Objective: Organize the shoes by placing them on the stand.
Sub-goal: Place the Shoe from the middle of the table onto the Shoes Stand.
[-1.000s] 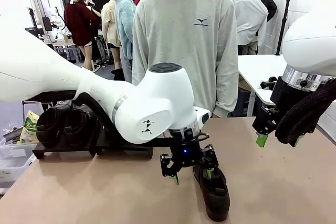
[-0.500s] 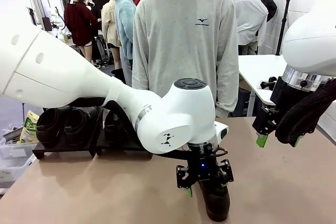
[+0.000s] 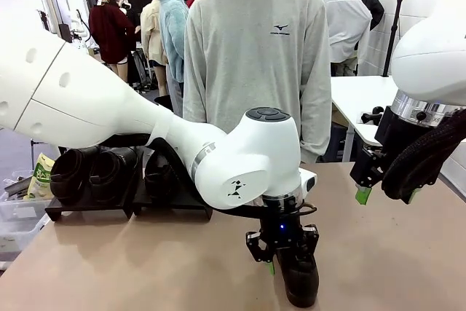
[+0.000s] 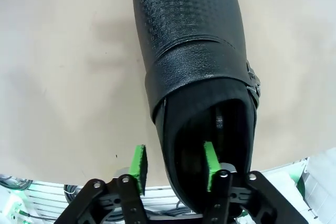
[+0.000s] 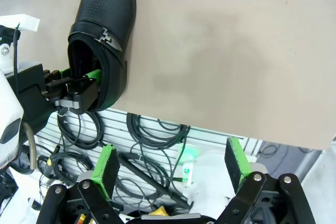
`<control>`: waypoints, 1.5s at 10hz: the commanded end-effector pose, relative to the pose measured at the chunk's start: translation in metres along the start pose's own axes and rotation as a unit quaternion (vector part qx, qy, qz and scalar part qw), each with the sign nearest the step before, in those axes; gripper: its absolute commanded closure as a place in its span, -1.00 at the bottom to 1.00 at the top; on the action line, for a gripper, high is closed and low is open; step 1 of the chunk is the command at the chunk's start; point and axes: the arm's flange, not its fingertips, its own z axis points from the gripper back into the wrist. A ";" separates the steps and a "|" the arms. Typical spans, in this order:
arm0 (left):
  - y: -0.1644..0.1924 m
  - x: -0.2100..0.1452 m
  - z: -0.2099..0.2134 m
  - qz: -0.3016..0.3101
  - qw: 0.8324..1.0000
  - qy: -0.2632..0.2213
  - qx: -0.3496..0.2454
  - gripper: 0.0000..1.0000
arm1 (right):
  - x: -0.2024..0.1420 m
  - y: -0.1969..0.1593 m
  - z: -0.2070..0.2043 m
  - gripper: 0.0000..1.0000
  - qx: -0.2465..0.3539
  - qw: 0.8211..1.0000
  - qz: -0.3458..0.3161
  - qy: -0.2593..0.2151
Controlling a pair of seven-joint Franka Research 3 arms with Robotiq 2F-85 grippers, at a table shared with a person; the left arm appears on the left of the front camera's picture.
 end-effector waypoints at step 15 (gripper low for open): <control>0.114 0.025 0.129 -0.027 0.998 -0.054 -0.019 1.00 | 0.003 0.000 0.001 -1.00 0.006 1.000 0.008 0.004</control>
